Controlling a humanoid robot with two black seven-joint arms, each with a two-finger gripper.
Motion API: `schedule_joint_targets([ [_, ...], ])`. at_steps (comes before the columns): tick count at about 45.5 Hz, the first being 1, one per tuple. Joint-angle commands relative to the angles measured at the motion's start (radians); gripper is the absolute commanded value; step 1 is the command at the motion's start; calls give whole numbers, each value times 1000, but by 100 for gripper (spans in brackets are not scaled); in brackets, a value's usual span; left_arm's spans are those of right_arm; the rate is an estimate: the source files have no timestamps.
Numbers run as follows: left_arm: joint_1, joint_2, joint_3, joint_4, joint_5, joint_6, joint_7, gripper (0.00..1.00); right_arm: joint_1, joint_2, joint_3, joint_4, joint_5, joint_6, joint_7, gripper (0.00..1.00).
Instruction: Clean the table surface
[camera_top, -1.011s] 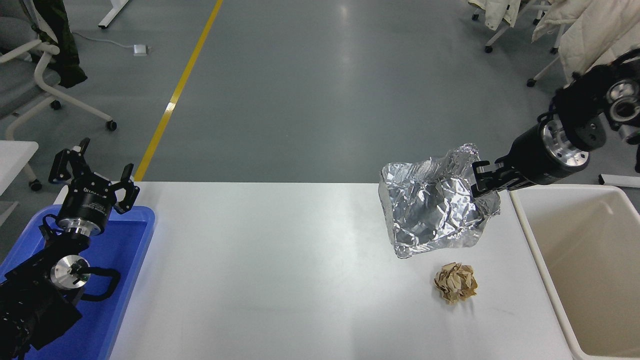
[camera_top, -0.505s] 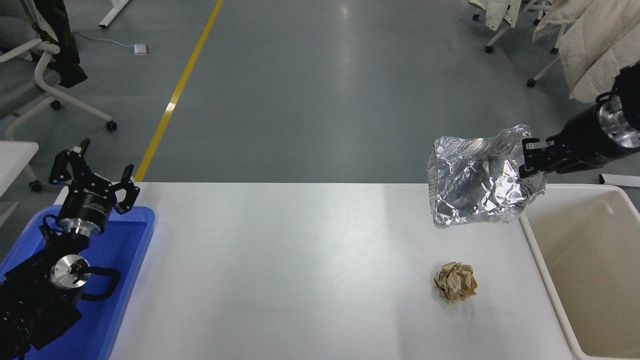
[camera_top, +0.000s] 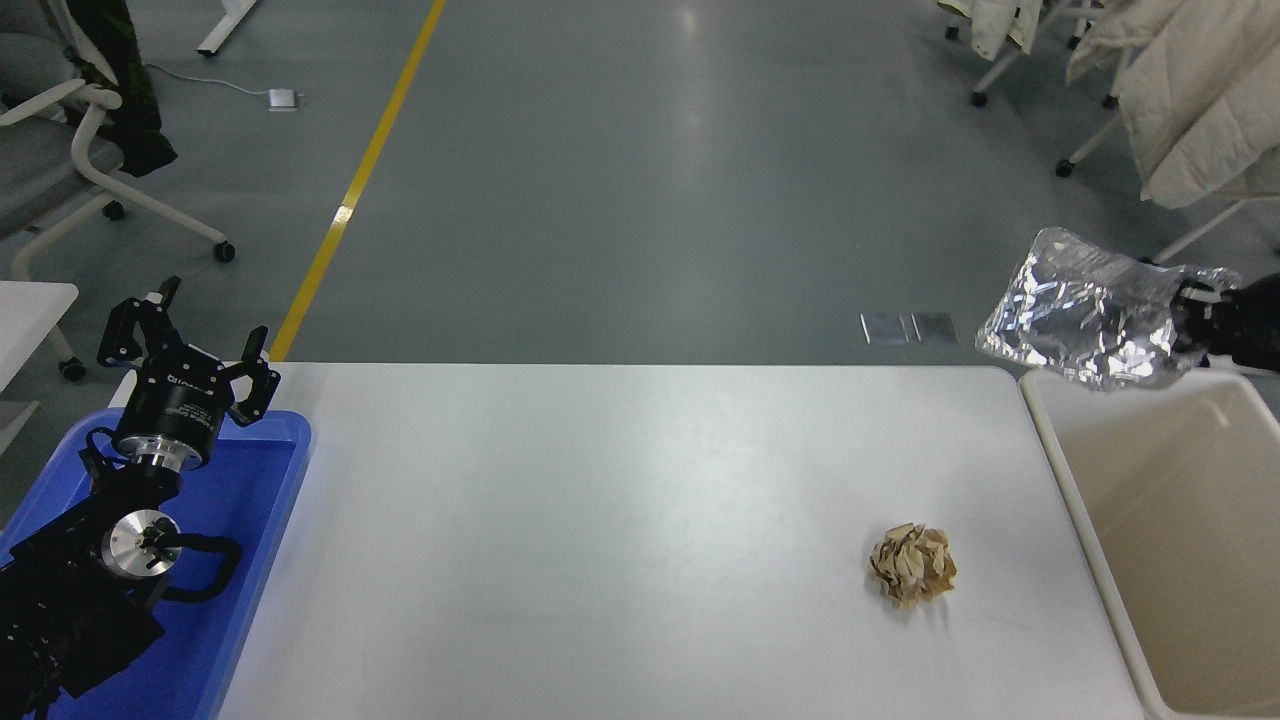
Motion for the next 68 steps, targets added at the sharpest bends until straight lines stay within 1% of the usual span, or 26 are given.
schedule_joint_targets([
  [1,0,0,0,-1,0,0,0,100,-264,81,122,-205,4,-264,10,0],
  [5,0,0,0,1,0,0,0,100,-340,113,161,-223,41,-367,17,0],
  [12,2,0,0,1,0,0,0,100,-431,147,186,-230,122,-538,22,0],
  [17,2,0,0,1,0,0,0,100,-471,184,186,-268,125,-604,22,0],
  [26,2,0,0,-1,0,0,0,100,-552,288,188,-404,130,-652,22,0],
  [36,2,0,0,1,0,2,0,100,-580,350,185,-408,259,-700,22,0],
  [58,2,0,0,-1,0,2,0,100,-578,356,195,-406,271,-703,22,0],
  [59,2,0,0,1,0,2,0,100,-578,356,195,-406,272,-703,22,10],
  [61,2,0,0,1,0,2,0,100,-575,354,194,-409,274,-704,20,56],
  [62,2,0,0,1,0,2,0,100,-571,353,194,-408,274,-704,20,74],
  [63,2,0,0,1,0,2,0,100,-568,351,194,-403,274,-700,20,95],
  [64,2,0,0,1,0,2,0,100,-566,348,194,-403,274,-695,20,100],
  [68,2,0,0,-1,0,2,0,100,-560,343,194,-395,274,-689,20,100],
])
